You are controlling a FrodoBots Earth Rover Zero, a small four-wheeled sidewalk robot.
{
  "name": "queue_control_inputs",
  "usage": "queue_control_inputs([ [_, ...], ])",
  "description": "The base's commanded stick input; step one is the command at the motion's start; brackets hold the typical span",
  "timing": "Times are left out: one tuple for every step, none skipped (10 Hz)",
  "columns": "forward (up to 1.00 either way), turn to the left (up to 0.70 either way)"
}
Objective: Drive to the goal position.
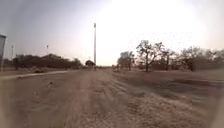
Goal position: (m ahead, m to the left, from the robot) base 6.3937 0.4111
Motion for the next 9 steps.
queue_control_inputs([
  [0.70, 0.00],
  [0.70, 0.00],
  [0.70, 0.00],
  [0.70, 0.00],
  [0.70, 0.00],
  [0.70, 0.00],
  [0.70, 0.00],
  [0.70, 0.00],
  [0.70, 0.00],
])
